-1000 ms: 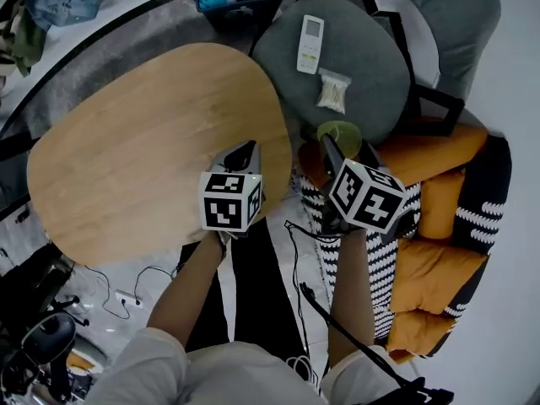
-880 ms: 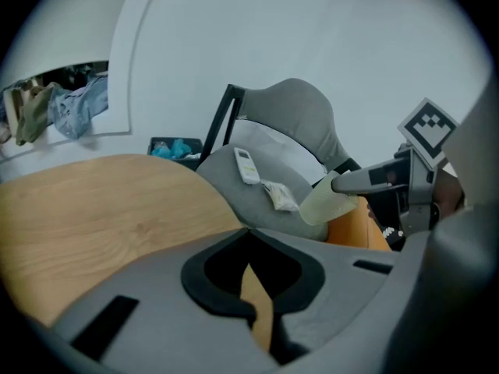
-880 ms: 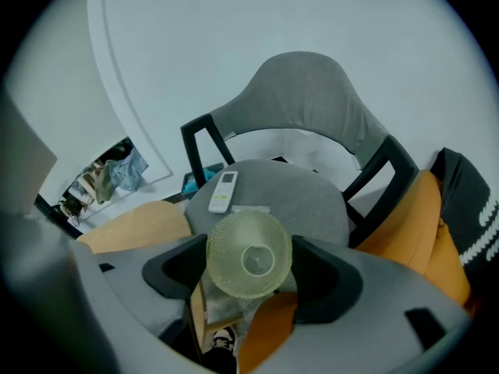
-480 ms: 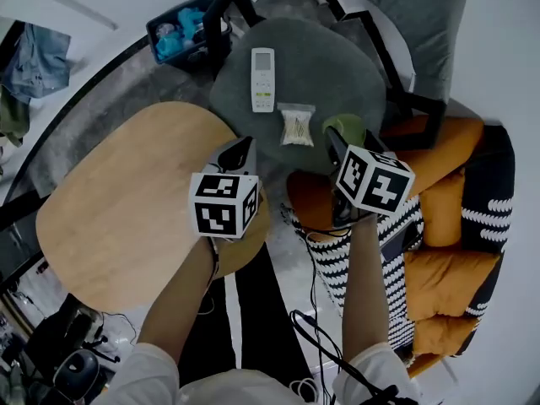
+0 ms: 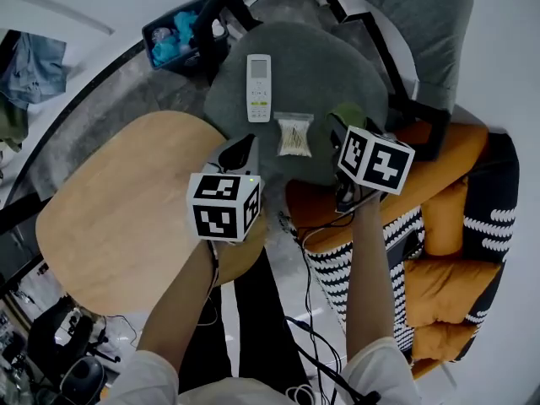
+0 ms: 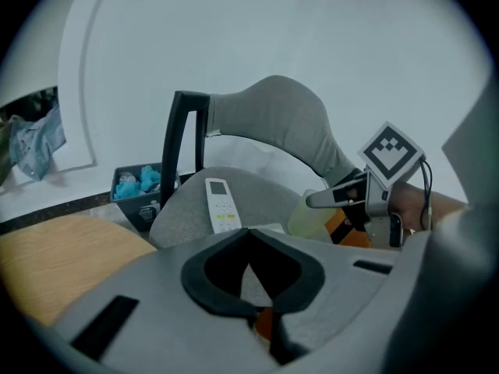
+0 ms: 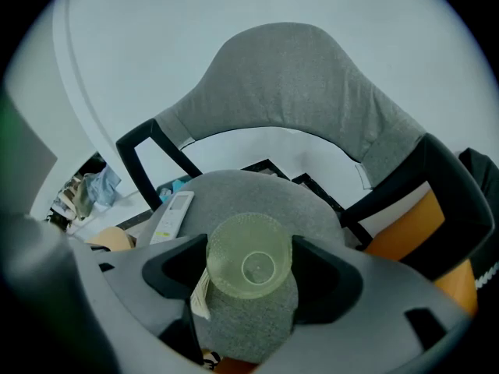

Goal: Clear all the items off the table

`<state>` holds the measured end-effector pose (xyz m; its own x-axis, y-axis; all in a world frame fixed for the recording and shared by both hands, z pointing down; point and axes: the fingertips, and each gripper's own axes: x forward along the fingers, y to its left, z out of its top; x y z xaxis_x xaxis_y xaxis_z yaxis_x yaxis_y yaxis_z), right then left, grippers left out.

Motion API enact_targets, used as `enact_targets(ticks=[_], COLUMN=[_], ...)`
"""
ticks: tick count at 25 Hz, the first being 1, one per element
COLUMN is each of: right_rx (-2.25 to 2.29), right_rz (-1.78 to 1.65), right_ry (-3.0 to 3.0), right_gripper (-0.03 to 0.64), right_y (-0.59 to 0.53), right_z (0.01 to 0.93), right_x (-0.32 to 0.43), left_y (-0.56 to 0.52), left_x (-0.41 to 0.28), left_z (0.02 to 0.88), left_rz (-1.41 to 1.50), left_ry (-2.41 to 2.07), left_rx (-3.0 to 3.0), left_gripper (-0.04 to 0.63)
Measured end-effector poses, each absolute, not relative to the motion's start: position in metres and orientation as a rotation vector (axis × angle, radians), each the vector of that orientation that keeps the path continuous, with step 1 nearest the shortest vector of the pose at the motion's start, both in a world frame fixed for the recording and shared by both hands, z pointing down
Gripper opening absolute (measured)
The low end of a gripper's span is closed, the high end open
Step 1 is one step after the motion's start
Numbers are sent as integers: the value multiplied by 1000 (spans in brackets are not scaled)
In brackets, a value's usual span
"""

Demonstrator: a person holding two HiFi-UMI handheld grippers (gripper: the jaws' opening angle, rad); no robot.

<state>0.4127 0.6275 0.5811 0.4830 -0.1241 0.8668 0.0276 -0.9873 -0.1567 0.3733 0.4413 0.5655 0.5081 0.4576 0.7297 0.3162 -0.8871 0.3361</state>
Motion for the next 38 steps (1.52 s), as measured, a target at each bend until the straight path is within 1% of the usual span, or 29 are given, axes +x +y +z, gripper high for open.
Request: enact_targets(ticks=[25, 32, 38], right_rx=[-2630, -2615, -2554], right_rz=[-1440, -1406, -1269], right_ry=[122, 75, 1], right_gripper=[359, 362, 362], right_y=[626, 627, 614], right_z=[572, 546, 490], right_x=[419, 409, 375], left_y=[424, 410, 381], left_x=[356, 345, 332], left_z=[566, 542, 498], left_rz=[1351, 1364, 1307], left_ry=[642, 654, 637], left_rx=[2574, 2583, 2604], left_gripper=[2, 3, 2])
